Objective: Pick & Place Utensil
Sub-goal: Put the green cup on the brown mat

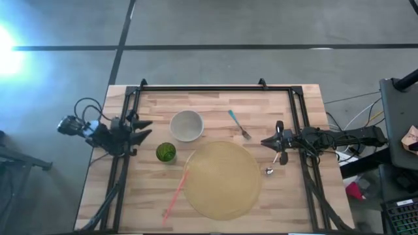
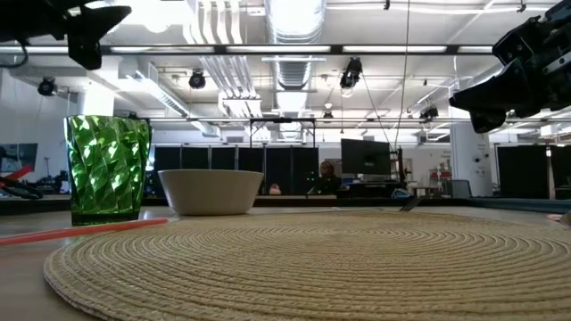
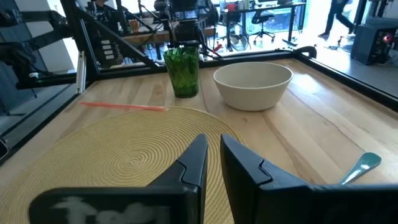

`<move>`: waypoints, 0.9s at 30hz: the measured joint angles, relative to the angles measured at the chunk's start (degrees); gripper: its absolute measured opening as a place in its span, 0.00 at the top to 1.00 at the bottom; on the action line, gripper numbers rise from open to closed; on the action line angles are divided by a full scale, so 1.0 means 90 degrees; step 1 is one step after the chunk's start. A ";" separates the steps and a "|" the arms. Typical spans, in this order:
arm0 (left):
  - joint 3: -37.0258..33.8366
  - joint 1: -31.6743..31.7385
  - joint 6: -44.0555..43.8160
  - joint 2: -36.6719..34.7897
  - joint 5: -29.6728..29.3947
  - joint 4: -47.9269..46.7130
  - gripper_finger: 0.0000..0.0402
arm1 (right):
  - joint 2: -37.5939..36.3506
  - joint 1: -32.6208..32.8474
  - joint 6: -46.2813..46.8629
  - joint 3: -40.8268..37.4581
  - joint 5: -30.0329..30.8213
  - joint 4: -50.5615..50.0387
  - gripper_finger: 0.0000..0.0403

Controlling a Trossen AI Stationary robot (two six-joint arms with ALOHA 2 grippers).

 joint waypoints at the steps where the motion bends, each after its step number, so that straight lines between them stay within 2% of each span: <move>1: 0.0161 0.0000 -0.0048 0.0179 -0.0149 -0.0234 0.58 | 0.0000 -0.0002 0.0000 0.0002 0.0001 0.0001 0.89; 5: 0.0924 -0.0005 -0.0424 0.0874 -0.0935 -0.1193 0.58 | 0.0000 -0.0002 0.0000 0.0001 -0.0002 0.0001 0.89; 8: 0.1581 0.0000 -0.1057 0.1342 -0.1223 -0.2324 0.58 | 0.0000 -0.0002 0.0000 0.0000 -0.0002 0.0001 0.89; 18: 0.3631 0.0007 -0.3786 0.2565 -0.1323 -0.5954 0.58 | 0.0000 -0.0002 0.0000 0.0000 -0.0002 0.0001 0.89; 27: 0.4429 0.0036 -0.5366 0.3258 -0.0978 -0.7409 0.58 | 0.0000 -0.0002 0.0000 0.0000 -0.0002 0.0000 0.89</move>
